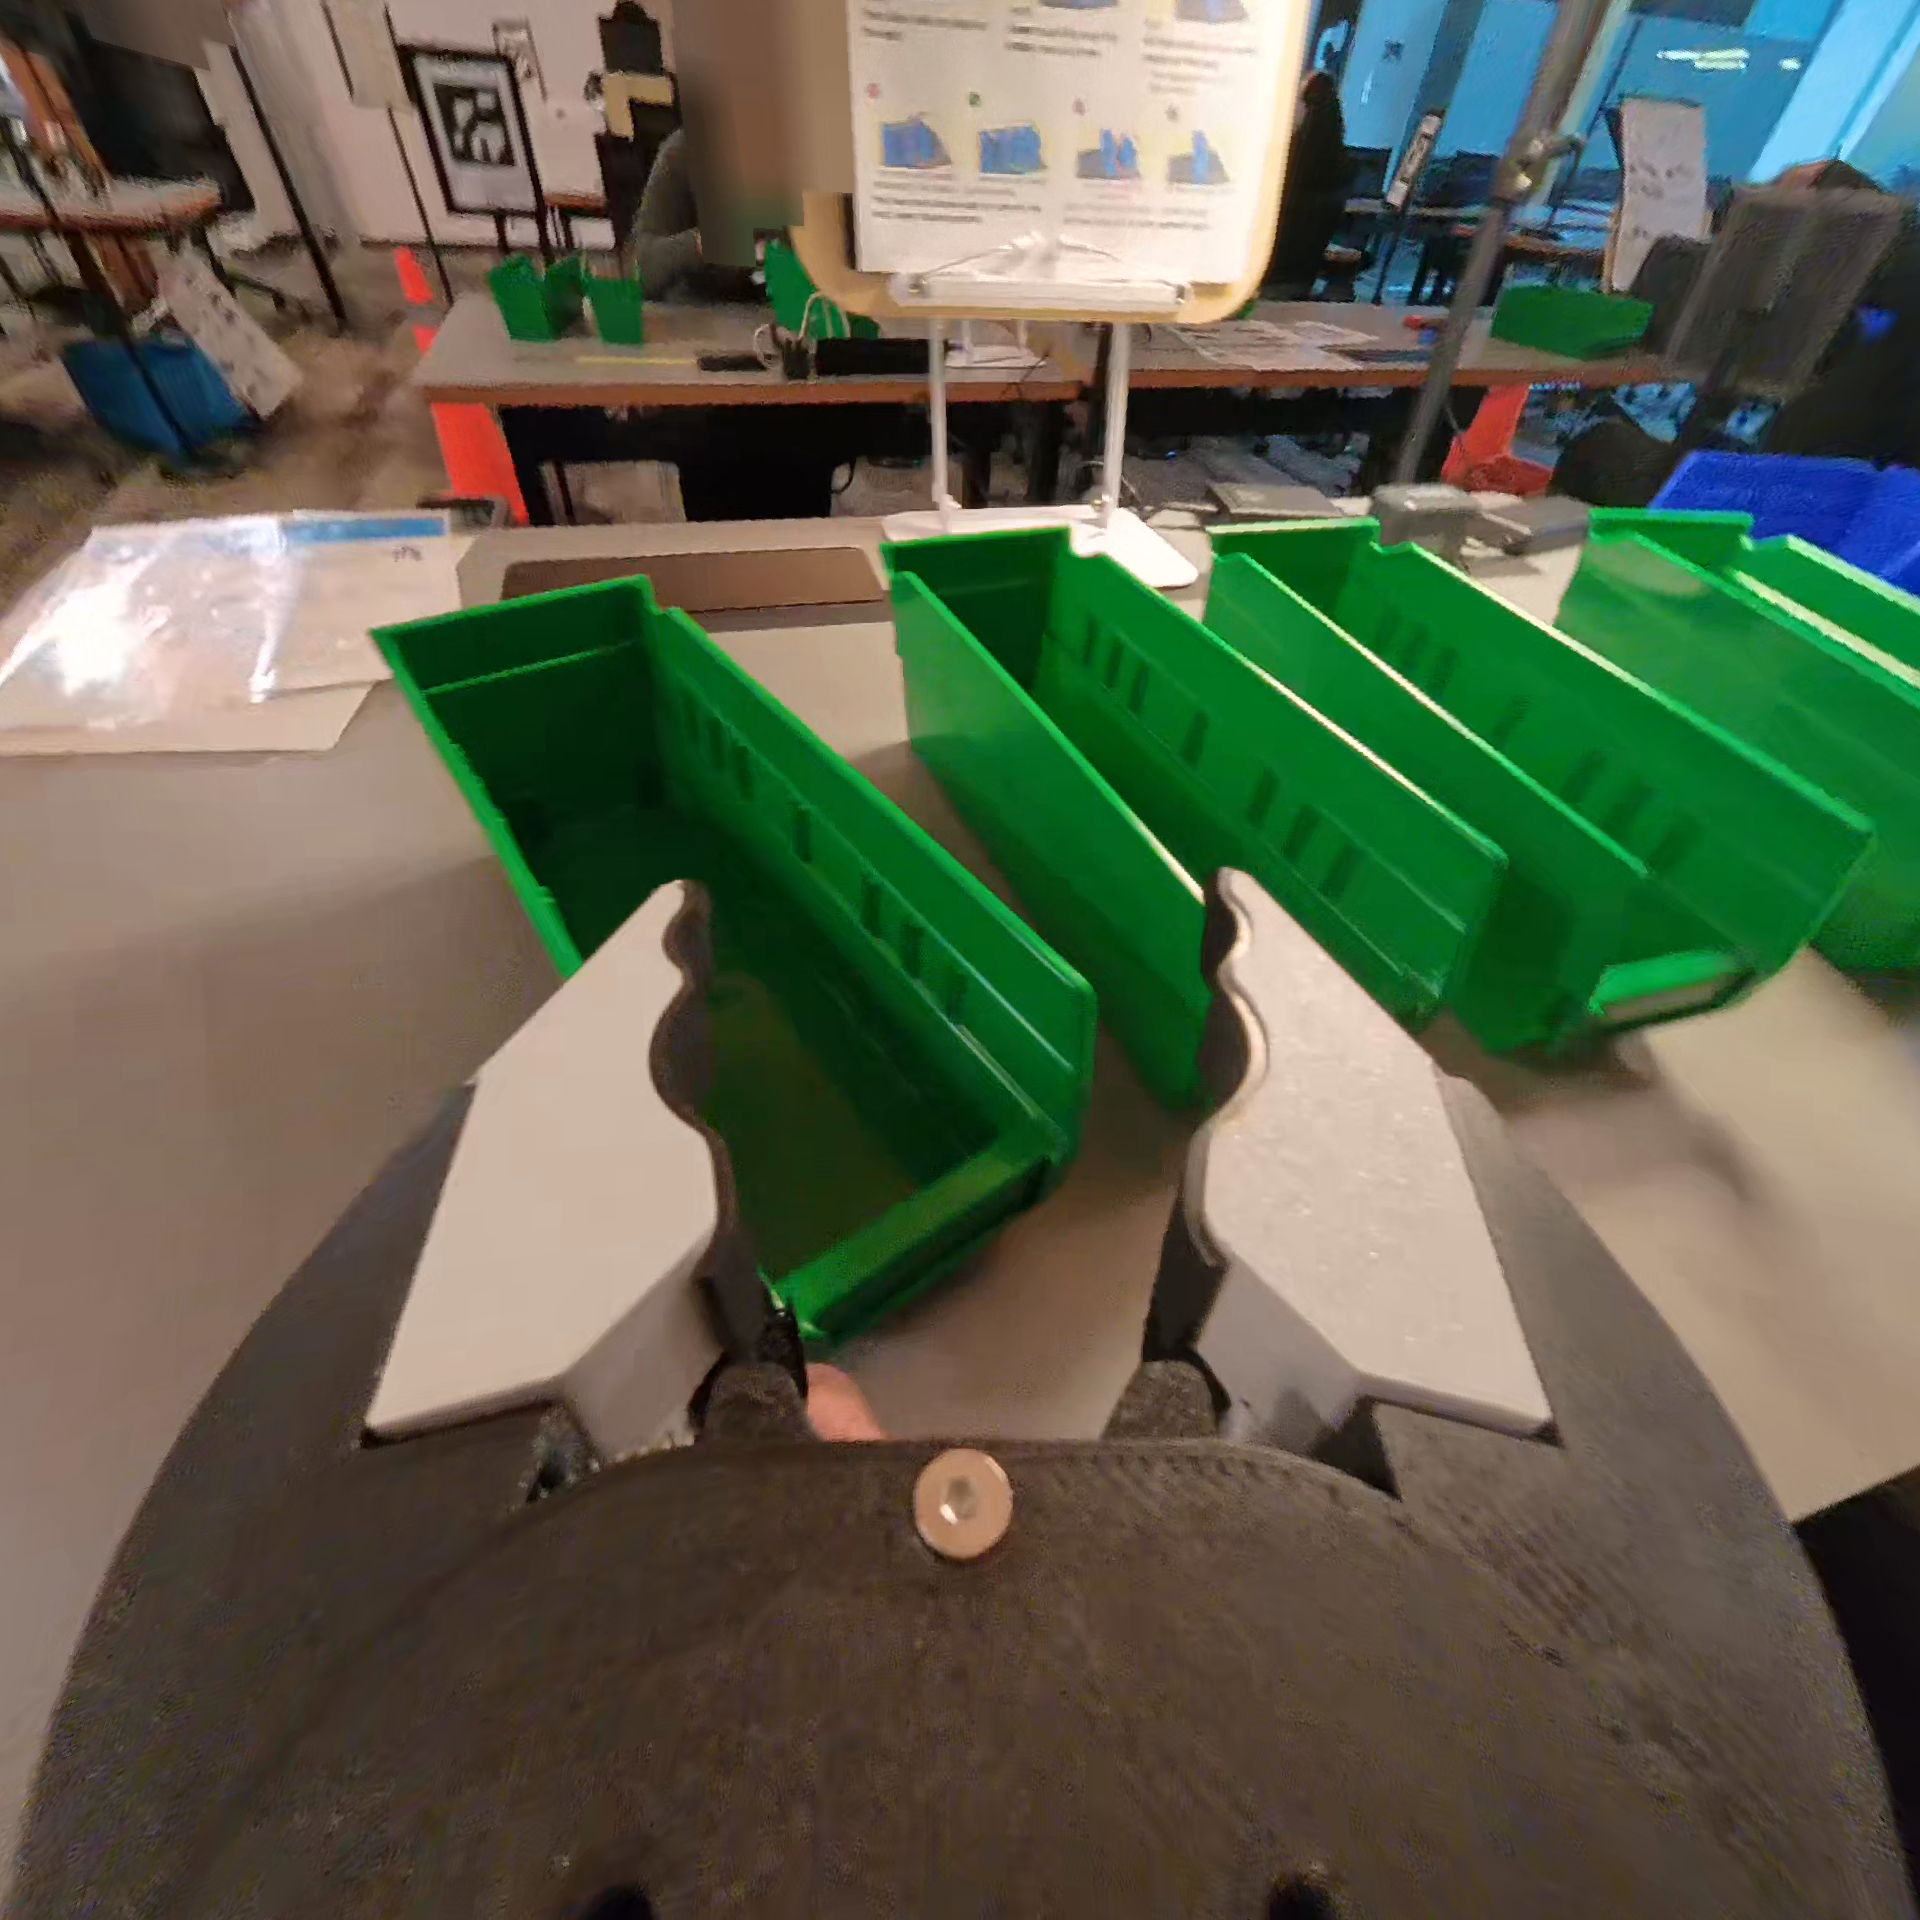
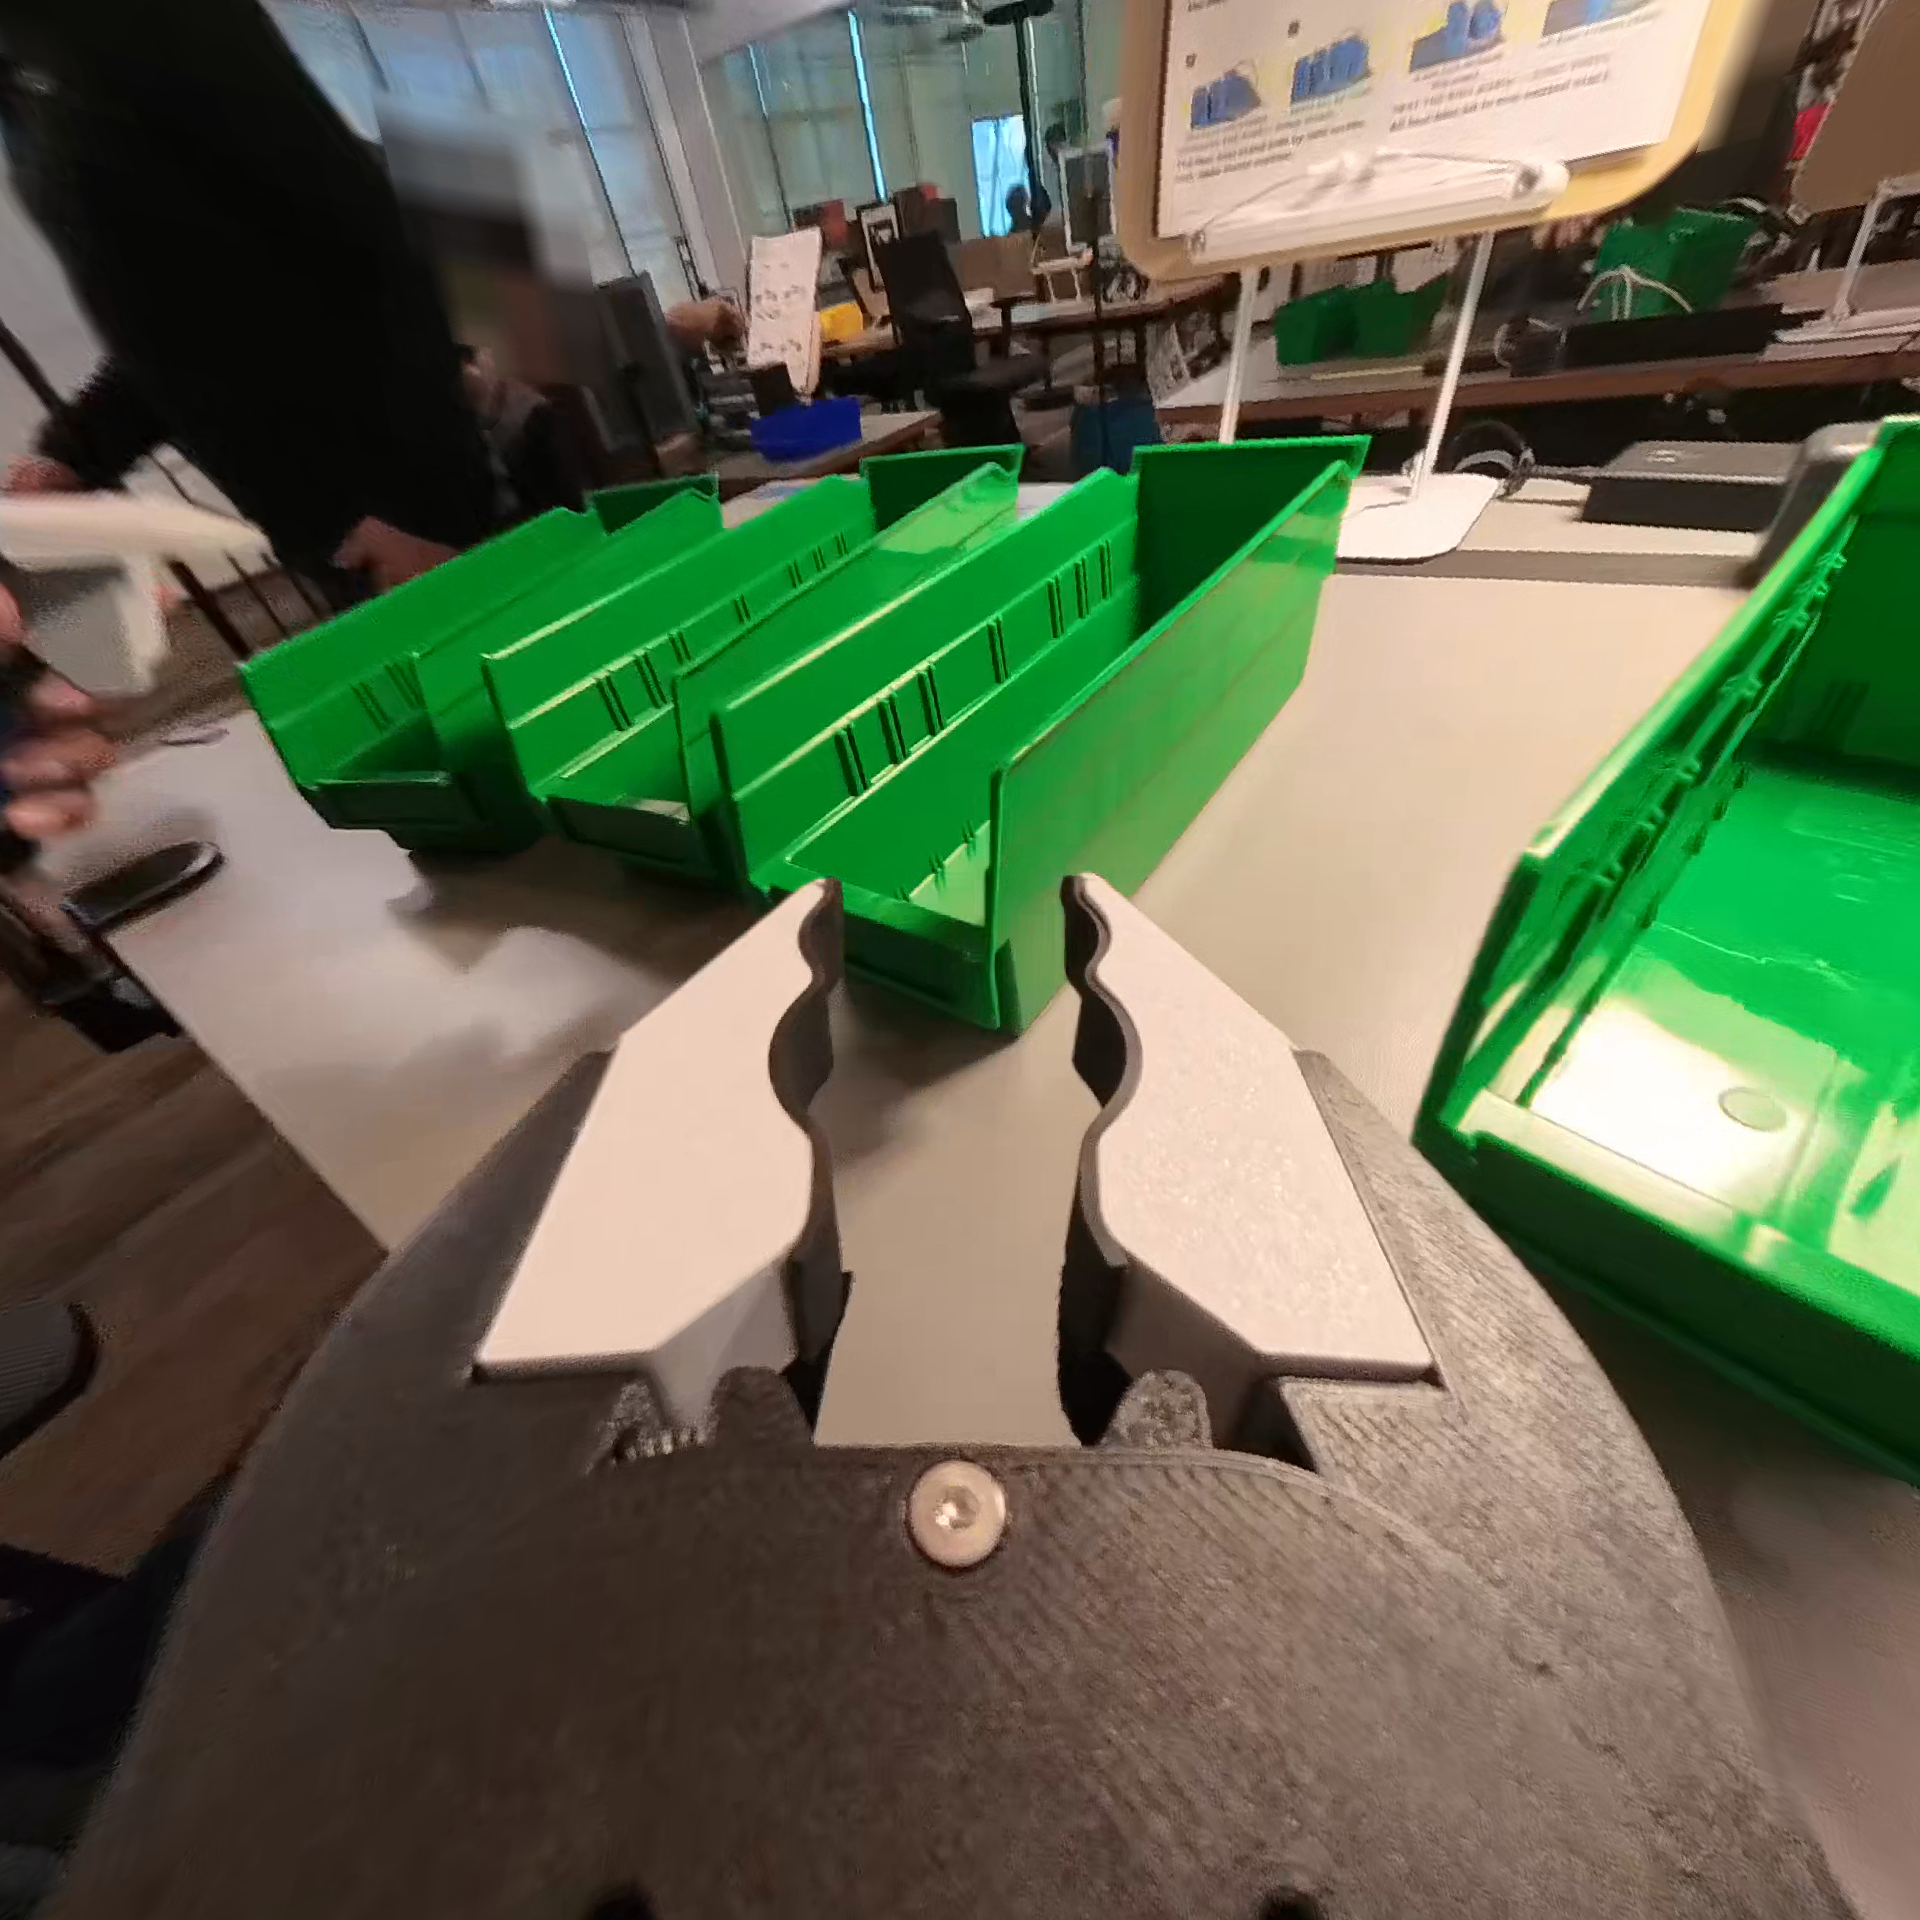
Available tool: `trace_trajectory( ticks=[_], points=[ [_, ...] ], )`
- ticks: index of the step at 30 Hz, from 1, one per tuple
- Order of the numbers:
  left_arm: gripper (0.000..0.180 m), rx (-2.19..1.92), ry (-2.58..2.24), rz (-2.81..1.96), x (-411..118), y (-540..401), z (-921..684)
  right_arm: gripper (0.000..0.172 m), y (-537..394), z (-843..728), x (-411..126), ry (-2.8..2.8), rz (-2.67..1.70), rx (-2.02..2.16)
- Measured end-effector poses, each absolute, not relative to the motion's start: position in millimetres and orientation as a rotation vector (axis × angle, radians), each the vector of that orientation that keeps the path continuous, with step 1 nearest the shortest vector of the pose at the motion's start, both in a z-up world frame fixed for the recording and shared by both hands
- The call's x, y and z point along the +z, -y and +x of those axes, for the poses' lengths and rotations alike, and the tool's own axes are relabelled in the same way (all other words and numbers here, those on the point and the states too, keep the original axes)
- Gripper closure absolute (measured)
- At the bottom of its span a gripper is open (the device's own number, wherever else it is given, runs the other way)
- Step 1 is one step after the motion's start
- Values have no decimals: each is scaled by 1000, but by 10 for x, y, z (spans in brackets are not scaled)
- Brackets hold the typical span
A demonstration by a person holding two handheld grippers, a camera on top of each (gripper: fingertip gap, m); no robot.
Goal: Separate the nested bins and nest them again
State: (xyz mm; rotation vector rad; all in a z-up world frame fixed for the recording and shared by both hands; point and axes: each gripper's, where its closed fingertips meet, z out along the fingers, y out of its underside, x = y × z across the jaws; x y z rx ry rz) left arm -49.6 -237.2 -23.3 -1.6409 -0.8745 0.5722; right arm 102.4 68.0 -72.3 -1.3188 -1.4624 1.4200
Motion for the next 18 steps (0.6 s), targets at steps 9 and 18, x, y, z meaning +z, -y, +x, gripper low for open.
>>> trace_trajectory(
  ticks=[9, 18],
  points=[
    [53, 363, 1141, -1747, -228, 2503, -1428, 114, -563, 569, -1011, 1537, -1431, 1376],
    [36, 467, 1284, -2025, -711, 2401, -1912, 118, -588, 521, -998, 1533, -1457, 1479]
  ],
)
